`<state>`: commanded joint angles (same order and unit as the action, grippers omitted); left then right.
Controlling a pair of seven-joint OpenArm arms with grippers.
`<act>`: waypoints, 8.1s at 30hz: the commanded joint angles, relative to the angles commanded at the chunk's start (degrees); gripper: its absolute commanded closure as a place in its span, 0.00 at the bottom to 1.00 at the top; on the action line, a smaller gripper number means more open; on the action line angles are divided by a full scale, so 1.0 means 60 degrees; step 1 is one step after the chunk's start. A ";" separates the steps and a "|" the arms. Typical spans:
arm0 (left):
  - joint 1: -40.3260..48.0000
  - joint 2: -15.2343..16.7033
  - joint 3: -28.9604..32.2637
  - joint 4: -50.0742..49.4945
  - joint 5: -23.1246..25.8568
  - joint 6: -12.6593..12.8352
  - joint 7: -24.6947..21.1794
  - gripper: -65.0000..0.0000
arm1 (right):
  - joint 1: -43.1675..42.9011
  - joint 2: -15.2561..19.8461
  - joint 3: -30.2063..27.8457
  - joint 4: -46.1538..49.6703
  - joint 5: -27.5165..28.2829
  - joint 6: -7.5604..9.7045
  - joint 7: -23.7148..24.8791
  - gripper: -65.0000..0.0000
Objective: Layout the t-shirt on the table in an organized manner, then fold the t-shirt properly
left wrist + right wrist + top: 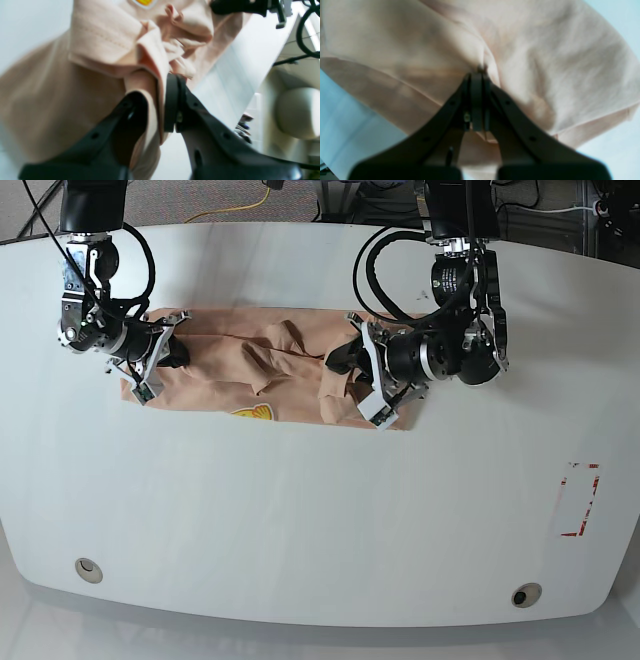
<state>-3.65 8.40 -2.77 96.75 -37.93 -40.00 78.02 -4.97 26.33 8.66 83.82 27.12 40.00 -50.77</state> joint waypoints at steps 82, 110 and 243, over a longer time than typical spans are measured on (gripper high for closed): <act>-0.0015 -0.1524 0.3194 0.0396 0.5304 0.0000 -0.1348 0.97 | 0.0088 -0.0264 -0.0015 -0.0029 -0.0044 0.0000 0.0000 0.99; -0.1143 0.0029 0.5158 0.0293 0.5289 0.0000 -0.1377 0.97 | 0.0088 -0.0264 -0.0015 -0.0015 -0.0029 0.0000 -0.0015 0.99; -0.2681 0.0000 0.4689 -0.2872 0.5363 0.0711 -0.2769 1.00 | 0.0147 -0.0278 -0.0015 -0.0015 0.0000 0.0000 -0.0015 0.99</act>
<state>-19.74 8.40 25.36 79.52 -5.76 -35.74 61.41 -4.09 24.66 8.57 83.74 27.12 40.00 -50.86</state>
